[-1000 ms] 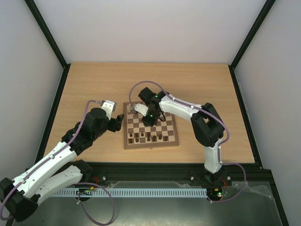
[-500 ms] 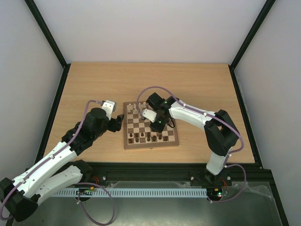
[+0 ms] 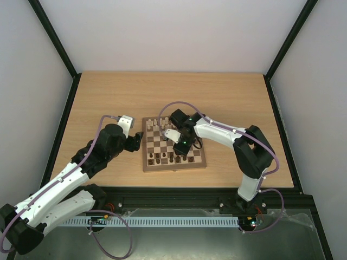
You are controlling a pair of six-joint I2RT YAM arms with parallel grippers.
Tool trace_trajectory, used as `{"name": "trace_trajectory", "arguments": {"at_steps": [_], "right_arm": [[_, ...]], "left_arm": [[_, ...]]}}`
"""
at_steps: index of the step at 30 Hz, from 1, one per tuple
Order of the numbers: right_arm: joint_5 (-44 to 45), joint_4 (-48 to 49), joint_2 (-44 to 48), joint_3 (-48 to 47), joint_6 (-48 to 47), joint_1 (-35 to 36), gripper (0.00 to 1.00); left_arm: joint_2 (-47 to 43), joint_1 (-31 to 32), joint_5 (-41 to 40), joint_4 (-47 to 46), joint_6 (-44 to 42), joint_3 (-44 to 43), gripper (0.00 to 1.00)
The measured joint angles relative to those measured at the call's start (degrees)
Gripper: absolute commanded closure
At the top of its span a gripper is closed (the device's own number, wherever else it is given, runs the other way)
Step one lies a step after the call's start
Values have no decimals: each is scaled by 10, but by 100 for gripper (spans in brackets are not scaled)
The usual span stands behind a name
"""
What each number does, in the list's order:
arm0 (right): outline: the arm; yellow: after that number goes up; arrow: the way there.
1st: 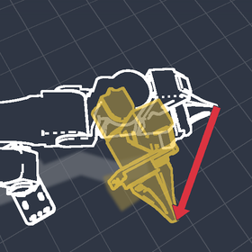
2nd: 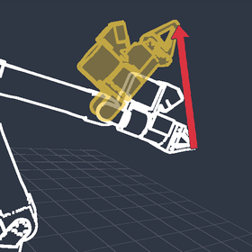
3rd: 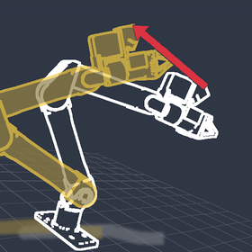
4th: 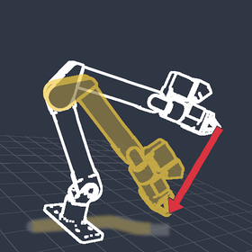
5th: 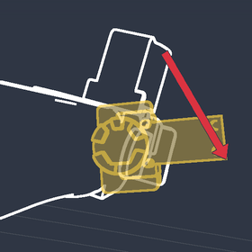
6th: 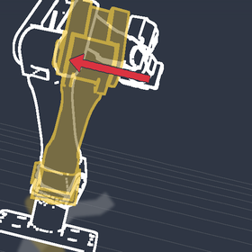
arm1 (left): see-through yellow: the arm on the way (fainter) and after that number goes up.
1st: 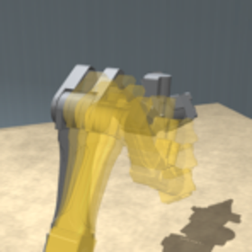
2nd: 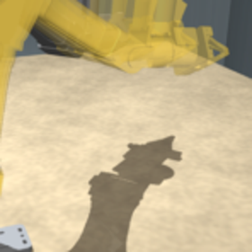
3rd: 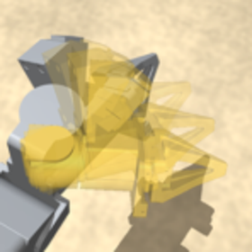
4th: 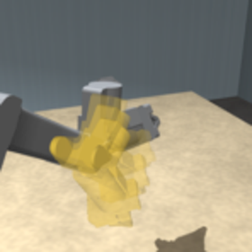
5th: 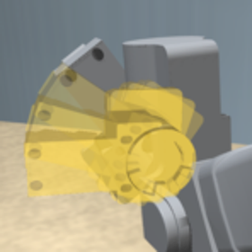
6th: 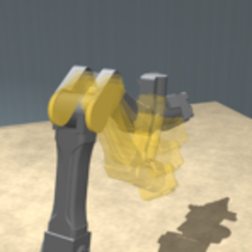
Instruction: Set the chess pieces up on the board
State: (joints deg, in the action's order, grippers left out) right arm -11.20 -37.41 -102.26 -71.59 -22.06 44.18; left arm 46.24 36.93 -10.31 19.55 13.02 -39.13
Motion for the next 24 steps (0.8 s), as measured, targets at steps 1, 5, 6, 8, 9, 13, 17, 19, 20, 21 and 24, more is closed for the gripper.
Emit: {"name": "trace_trajectory", "arguments": {"at_steps": [1, 5, 6, 8, 9, 13, 17, 19, 20, 21, 24], "right_arm": [[-2, 0, -3, 0, 0, 0, 93], [-6, 0, -13, 0, 0, 0, 93], [-7, 0, -15, 0, 0, 0, 93], [-7, 1, -18, 0, 0, 0, 92], [-7, 2, -19, 0, 0, 0, 92], [-7, 6, -19, 0, 0, 0, 88], [-8, 7, -21, 0, 2, 0, 82], [-8, 7, -22, 0, 3, 0, 80], [-8, 7, -22, 0, 3, 0, 79], [-8, 7, -22, 0, 3, 0, 79], [-9, 6, -22, -1, 4, 0, 78]], "left_arm": [[0, 0, 0, 0, 0, 0, 22], [1, 0, 0, 0, 0, 0, 22], [2, 0, 0, 0, 0, 0, 22], [2, 0, 0, 0, 0, 0, 22], [2, 0, 0, 0, 0, 0, 22], [2, 0, 0, 0, 0, 0, 22], [2, 0, 1, 0, 0, 0, 22], [2, 0, 1, 0, -1, 0, 22], [2, 0, 1, 0, -1, 0, 22], [2, 0, 2, 0, -1, 0, 22], [2, 0, 3, 0, -2, 0, 22]]}}
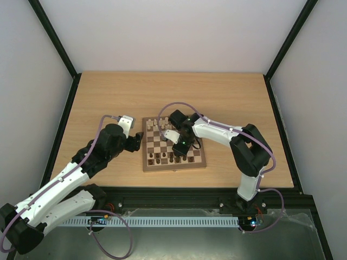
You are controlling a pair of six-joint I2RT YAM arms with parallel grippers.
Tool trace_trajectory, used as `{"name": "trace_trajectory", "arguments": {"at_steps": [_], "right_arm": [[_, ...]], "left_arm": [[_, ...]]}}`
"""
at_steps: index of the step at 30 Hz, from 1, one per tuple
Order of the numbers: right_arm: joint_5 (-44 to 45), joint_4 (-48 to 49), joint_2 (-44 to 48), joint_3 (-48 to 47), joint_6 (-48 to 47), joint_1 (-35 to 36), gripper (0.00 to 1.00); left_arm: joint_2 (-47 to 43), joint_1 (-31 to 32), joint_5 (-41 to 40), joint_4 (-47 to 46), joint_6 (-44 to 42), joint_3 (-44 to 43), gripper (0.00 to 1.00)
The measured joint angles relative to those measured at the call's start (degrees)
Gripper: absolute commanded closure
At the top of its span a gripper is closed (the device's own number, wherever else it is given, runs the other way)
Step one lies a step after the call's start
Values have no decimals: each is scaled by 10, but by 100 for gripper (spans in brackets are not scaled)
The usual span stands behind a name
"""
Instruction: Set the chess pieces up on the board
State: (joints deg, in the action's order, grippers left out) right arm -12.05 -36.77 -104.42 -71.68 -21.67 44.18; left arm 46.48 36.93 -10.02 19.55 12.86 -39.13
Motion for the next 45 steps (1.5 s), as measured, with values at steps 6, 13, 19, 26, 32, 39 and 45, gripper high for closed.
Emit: {"name": "trace_trajectory", "arguments": {"at_steps": [6, 13, 19, 26, 32, 39, 45], "right_arm": [[-9, -8, 1, -21, 1, 0, 76], [-17, -24, 12, -57, 2, -17, 77], [-5, -20, 30, -83, 17, -54, 79], [31, -14, 29, -84, 31, -64, 72], [36, -10, 3, -84, 37, -64, 72], [35, -10, -22, -84, 38, -64, 79], [30, -9, -35, -84, 39, -64, 86]], "left_arm": [[0, 0, 0, 0, 0, 0, 22], [0, 0, 0, 0, 0, 0, 22], [0, 0, 0, 0, 0, 0, 22], [0, 0, 1, 0, 0, 0, 22], [0, 0, 1, 0, 0, 0, 22], [0, 0, 1, -3, 0, 0, 22], [0, 0, 2, -4, 0, 0, 22]]}}
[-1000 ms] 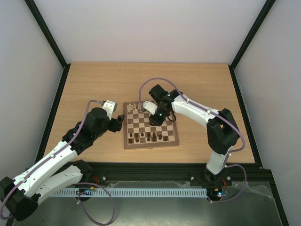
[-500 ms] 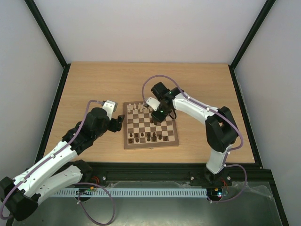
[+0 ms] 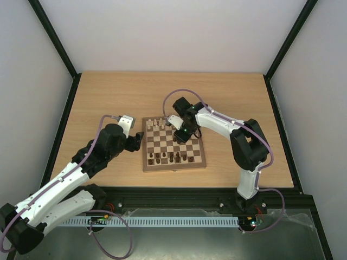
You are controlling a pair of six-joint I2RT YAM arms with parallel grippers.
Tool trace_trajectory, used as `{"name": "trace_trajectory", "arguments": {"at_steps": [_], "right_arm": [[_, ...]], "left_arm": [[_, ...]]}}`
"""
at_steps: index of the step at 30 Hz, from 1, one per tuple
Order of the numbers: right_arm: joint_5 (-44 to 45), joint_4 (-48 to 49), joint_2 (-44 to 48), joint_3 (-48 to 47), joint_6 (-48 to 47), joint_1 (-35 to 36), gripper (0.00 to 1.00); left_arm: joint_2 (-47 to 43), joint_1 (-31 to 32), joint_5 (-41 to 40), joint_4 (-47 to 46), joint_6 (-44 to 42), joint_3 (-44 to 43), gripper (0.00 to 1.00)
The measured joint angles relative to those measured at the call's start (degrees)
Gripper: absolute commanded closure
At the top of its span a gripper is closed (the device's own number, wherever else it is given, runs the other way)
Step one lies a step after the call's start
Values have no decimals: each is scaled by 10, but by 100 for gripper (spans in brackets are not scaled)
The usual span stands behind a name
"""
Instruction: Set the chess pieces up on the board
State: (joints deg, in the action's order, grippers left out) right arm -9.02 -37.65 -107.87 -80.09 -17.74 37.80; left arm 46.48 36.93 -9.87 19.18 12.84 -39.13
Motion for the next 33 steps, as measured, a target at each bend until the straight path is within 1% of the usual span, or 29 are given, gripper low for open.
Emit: {"name": "trace_trajectory", "arguments": {"at_steps": [4, 7, 26, 33], "right_arm": [[-8, 0, -2, 0, 0, 0, 94], [-19, 0, -1, 0, -1, 0, 96], [-40, -30, 52, -2, -1, 0, 96], [-55, -43, 63, -26, -6, 0, 96]], "left_arm": [[0, 0, 0, 0, 0, 0, 22], [0, 0, 0, 0, 0, 0, 22], [5, 0, 9, 0, 0, 0, 22], [8, 0, 12, -1, 0, 0, 22]]}}
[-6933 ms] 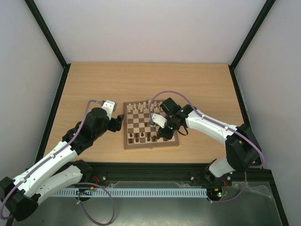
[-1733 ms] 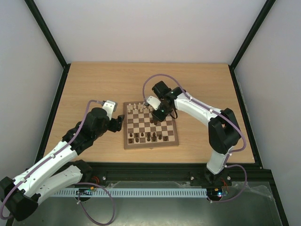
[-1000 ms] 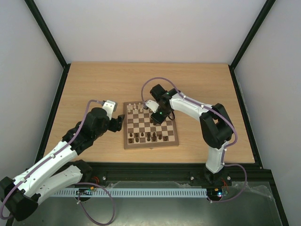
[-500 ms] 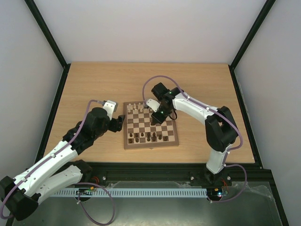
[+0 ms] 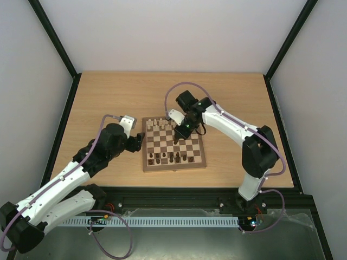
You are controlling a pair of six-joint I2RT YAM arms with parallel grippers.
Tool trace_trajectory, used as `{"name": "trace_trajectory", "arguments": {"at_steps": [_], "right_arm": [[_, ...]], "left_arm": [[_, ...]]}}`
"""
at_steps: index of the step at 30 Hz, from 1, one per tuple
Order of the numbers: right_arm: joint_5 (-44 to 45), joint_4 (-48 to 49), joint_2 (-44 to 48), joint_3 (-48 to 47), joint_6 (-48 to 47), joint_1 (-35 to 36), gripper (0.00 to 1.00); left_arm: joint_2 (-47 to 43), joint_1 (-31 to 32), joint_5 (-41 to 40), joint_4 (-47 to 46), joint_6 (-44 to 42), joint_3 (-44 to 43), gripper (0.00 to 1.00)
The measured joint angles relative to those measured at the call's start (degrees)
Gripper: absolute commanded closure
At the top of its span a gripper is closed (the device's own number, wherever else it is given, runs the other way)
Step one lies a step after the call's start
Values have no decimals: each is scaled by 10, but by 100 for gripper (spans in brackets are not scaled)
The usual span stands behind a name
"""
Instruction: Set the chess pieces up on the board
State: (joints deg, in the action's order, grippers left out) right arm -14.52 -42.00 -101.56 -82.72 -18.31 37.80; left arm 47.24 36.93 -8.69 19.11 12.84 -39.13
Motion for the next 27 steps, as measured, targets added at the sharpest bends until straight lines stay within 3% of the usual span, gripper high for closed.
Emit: {"name": "trace_trajectory", "arguments": {"at_steps": [13, 21, 27], "right_arm": [[-73, -13, 73, -6, -24, 16, 94], [-3, 0, 100, 47, -51, 155, 94], [63, 9, 76, 60, -61, 216, 94]], "left_arm": [[10, -6, 20, -6, 2, 0, 21], [-9, -30, -36, -4, 16, 0, 21], [-9, -67, -80, 11, 33, 0, 20]]}}
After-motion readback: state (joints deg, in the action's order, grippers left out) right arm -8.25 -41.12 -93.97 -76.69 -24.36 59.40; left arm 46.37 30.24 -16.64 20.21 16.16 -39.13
